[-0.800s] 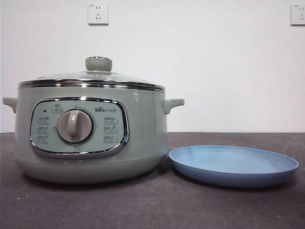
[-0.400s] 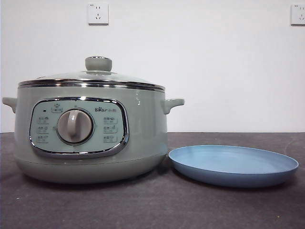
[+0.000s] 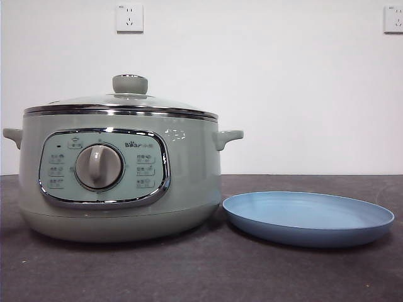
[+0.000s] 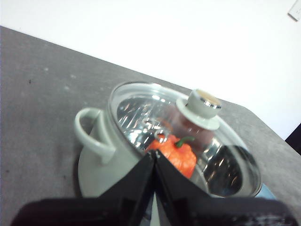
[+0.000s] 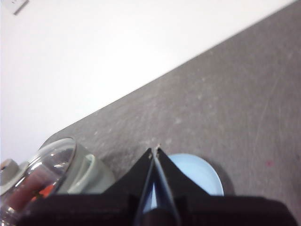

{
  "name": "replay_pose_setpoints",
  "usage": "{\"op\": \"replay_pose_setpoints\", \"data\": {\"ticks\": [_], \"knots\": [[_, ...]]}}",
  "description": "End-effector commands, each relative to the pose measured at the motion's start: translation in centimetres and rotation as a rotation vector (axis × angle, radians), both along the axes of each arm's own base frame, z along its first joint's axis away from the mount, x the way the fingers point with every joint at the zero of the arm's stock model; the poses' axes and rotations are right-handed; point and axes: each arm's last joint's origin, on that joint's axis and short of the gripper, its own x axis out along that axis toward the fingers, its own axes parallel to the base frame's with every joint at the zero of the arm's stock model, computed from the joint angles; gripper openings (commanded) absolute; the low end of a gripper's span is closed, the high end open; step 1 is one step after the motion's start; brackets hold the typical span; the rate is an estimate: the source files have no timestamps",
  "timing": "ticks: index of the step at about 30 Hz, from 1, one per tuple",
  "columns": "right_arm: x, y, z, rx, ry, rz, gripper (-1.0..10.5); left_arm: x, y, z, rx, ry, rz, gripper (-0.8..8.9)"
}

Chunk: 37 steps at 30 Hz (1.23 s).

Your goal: Take the pumpkin out from the steamer,put the pumpkin in the blue plate,close the lid

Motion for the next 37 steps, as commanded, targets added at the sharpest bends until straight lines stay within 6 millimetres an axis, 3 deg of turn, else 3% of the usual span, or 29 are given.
{"op": "replay_pose_setpoints", "data": {"ticks": [1,9,15,20,24,26,28,29,32,37], "knots": [[0.1,0.0,2.4,-0.086,-0.034,0.011,-0.1,0.4,0.0,1.6,0.052,-0.016,0.001,-0.08],[1.5,0.3,8.3,-0.220,-0.027,0.028,0.0,1.9,-0.1,7.4,0.208,-0.071,-0.079,-0.08],[3.1,0.8,11.6,-0.335,0.025,0.108,0.0,3.4,-0.4,10.9,0.274,-0.028,-0.184,-0.08],[4.5,1.5,13.2,-0.379,0.056,0.310,0.0,4.5,-0.6,12.6,0.315,0.003,-0.283,-0.04],[5.7,2.1,13.3,-0.358,0.078,0.450,0.1,5.0,-0.8,13.1,0.315,0.014,-0.326,0.14],[6.1,2.3,13.1,-0.350,0.095,0.471,0.8,5.2,-0.9,13.0,0.316,0.021,-0.327,1.49],[6.5,2.3,12.9,-0.347,0.110,0.472,2.4,5.2,-1.0,13.0,0.314,0.022,-0.327,3.52],[6.6,2.3,12.8,-0.342,0.119,0.471,3.4,5.2,-1.0,13.0,0.313,0.021,-0.328,3.94],[7.1,2.4,12.6,-0.344,0.137,0.464,5.1,5.2,-1.1,13.1,0.279,0.033,-0.312,3.96],[7.7,2.5,12.2,-0.342,0.166,0.454,5.4,6.1,-1.5,13.3,0.246,0.037,-0.276,4.14]]}}
